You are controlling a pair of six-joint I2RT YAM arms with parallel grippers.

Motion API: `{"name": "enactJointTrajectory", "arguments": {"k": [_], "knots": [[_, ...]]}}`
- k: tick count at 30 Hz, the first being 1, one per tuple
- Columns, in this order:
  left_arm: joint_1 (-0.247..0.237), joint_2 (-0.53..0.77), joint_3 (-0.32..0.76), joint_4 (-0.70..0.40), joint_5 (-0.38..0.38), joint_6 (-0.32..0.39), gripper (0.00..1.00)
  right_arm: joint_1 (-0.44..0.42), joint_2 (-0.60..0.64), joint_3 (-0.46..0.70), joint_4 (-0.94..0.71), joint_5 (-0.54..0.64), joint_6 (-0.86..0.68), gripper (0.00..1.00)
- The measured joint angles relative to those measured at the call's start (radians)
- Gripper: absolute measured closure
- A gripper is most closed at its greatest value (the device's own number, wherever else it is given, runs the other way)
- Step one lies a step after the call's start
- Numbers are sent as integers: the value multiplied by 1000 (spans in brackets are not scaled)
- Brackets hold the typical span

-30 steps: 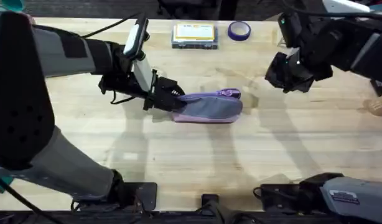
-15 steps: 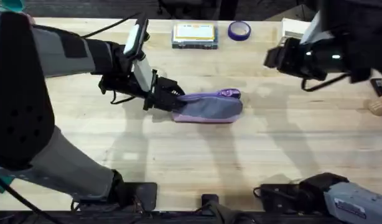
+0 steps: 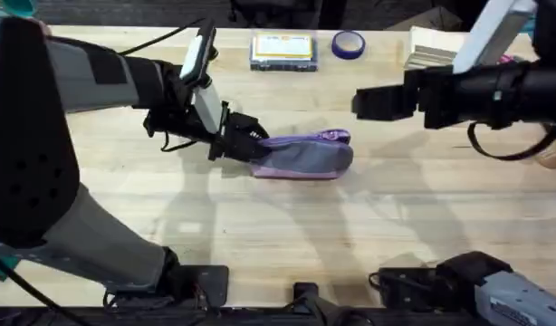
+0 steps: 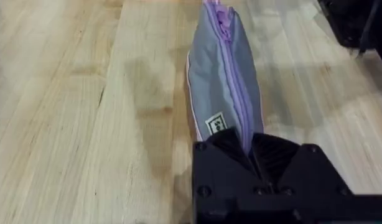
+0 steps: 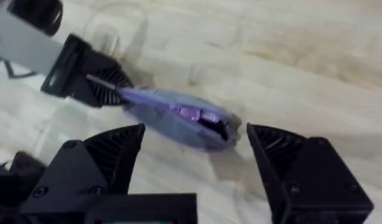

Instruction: Unzip the bag, pick up the pens from the table one at a time and place them inside, then zip the bag closed.

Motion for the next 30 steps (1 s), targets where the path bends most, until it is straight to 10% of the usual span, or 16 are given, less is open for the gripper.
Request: {"name": "enactJointTrajectory", "arguments": {"k": [30], "knots": [[0, 0, 0, 0, 0, 0, 958, -143, 238, 0, -75, -281, -19, 6]]}}
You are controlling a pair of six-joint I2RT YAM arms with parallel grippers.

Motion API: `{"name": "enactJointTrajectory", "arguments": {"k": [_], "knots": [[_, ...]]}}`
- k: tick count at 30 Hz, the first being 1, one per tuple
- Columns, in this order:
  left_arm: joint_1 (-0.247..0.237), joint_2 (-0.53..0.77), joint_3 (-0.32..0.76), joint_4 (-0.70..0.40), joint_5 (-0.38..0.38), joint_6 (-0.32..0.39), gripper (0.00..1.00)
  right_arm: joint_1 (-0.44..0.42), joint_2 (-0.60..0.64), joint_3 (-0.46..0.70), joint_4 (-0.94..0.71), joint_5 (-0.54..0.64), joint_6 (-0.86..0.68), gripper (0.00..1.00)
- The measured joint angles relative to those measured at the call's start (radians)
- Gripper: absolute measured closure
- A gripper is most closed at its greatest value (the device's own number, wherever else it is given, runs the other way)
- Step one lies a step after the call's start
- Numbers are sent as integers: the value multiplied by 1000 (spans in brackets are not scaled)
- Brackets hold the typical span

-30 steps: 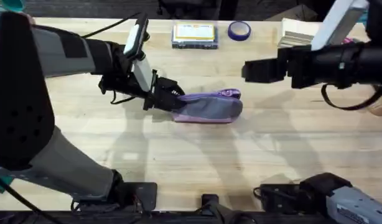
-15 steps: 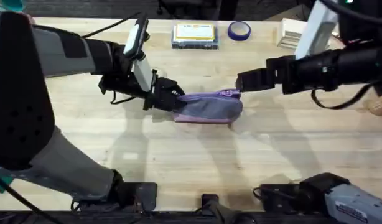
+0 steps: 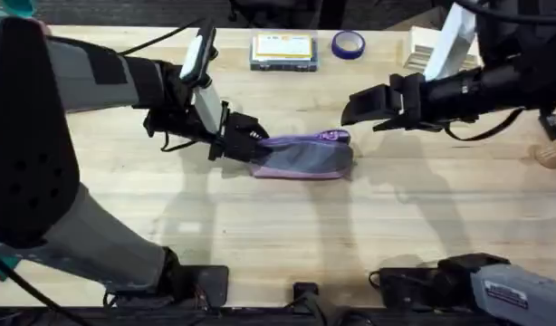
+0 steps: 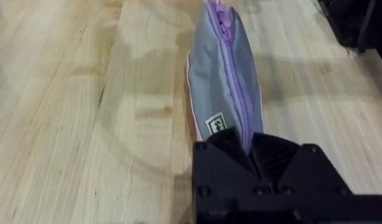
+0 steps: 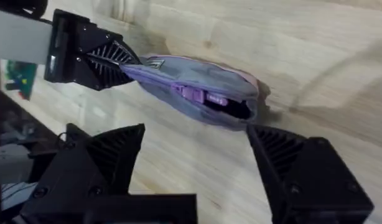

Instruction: Unzip the bag, pick up the pens from the table one at a time and place them inside, then zip the bag closed.

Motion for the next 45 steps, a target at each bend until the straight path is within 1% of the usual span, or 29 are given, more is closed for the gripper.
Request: {"name": "enactJointTrajectory", "arguments": {"k": [5, 8, 15, 16, 21, 31, 37, 45], "knots": [[0, 0, 0, 0, 0, 0, 958, -1, 34, -10, 3, -30, -15, 6], [0, 0, 0, 0, 0, 0, 958, -1, 48, -41, 17, -38, -22, 6], [0, 0, 0, 0, 0, 0, 958, -2, 54, -134, 130, -81, -19, 6], [0, 0, 0, 0, 0, 0, 958, -2, 54, -154, 180, -100, -8, 6], [0, 0, 0, 0, 0, 0, 958, -2, 54, -183, 213, -116, 23, 6], [0, 0, 0, 0, 0, 0, 958, 1, 54, -188, 246, -129, 82, 6], [0, 0, 0, -2, 0, 0, 958, 34, 54, -188, 252, -162, 97, 5], [0, 0, 0, -3, 0, 0, 958, 62, 62, -188, 333, -167, 138, 4]]}}
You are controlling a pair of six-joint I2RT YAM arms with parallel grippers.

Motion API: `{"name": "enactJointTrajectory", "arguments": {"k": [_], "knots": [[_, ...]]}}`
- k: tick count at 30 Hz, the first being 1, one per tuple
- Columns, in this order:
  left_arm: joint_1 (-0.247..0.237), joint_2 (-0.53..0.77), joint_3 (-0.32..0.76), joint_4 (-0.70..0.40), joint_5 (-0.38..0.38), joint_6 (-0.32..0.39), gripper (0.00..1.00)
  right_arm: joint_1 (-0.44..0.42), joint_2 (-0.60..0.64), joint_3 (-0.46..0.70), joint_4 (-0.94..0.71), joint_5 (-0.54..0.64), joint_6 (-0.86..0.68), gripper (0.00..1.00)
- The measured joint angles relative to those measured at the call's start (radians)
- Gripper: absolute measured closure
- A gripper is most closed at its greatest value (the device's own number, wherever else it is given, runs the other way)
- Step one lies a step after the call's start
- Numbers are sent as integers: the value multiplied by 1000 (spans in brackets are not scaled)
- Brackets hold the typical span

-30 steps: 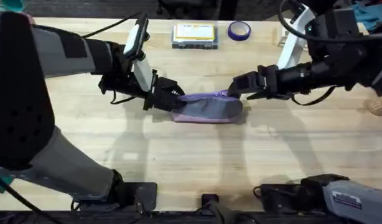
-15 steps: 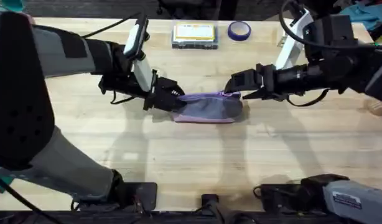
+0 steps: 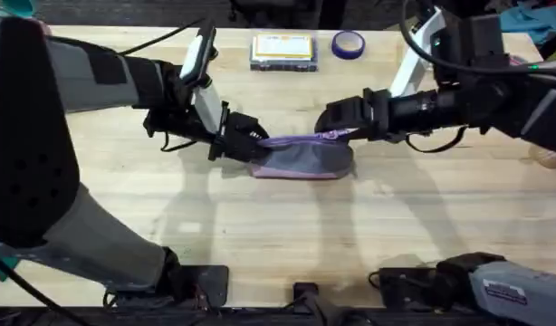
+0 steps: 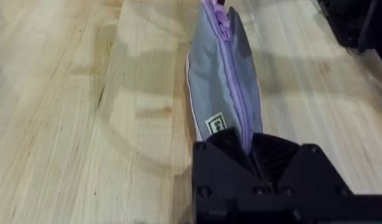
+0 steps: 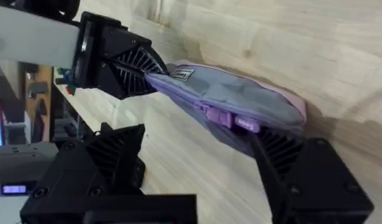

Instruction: Unzip the bag, pick up the pens from the table one at a time and place them inside, then zip the bag closed.

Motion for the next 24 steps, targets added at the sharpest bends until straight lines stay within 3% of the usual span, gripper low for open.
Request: {"name": "enactJointTrajectory", "arguments": {"k": [14, 20, 24], "knots": [[0, 0, 0, 0, 0, 0, 958, 32, 100, 0, 19, -14, 13, 20], [0, 0, 0, 0, 0, 0, 958, 32, 100, -1, 40, -13, 37, 360], [0, 0, 0, 0, 0, 0, 958, 32, 100, -1, 48, -13, 48, 423]]}}
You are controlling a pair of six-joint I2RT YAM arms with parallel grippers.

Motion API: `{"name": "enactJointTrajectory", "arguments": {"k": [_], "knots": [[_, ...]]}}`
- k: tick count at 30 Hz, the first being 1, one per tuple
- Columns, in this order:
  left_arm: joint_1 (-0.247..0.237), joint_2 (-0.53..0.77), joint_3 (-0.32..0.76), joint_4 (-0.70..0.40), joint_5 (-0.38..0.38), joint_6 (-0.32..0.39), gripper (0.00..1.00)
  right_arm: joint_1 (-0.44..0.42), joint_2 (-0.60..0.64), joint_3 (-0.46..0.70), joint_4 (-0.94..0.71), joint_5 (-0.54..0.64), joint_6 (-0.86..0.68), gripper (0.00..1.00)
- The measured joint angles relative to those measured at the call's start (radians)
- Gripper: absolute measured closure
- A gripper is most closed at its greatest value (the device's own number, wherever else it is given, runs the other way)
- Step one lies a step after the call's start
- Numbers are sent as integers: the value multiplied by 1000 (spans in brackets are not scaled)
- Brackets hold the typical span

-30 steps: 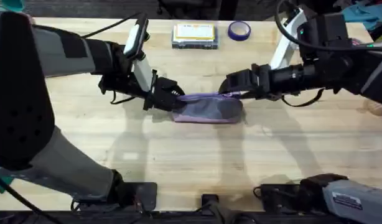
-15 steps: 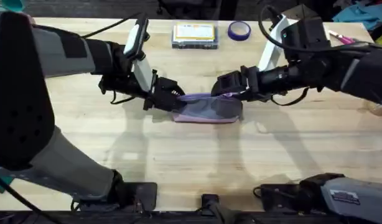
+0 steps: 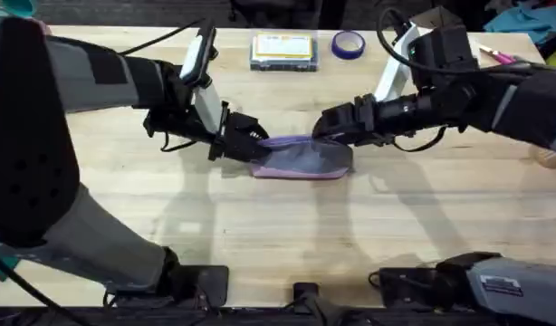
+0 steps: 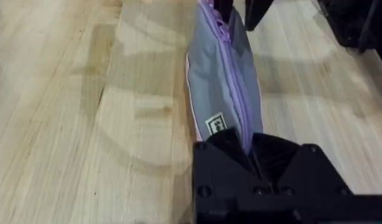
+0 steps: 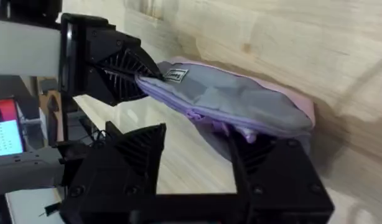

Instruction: Unzip the bag, pick up the pens from the table one at a time and place them inside, then zip the bag closed.

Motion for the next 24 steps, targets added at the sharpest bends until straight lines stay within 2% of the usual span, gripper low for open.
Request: {"name": "enactJointTrajectory", "arguments": {"k": [3, 5, 6, 12, 15, 24], "knots": [[0, 0, 0, 0, 0, 0, 958, 0, 0, 0, 0, 1, 4, 497], [0, 0, 0, 0, 0, 0, 958, 0, 0, 0, 0, 3, 6, 591], [0, 0, 0, 0, 0, 0, 958, 0, 0, 0, -1, 10, 7, 706], [3, 0, 0, 0, -1, 0, 958, 0, 0, 0, 0, 18, 7, 937], [3, 0, 0, 0, -1, 0, 958, 0, 0, 0, 1, 15, 7, 966], [3, 0, 0, 0, -1, 0, 959, 0, 0, 0, 1, 14, 7, 968]]}}
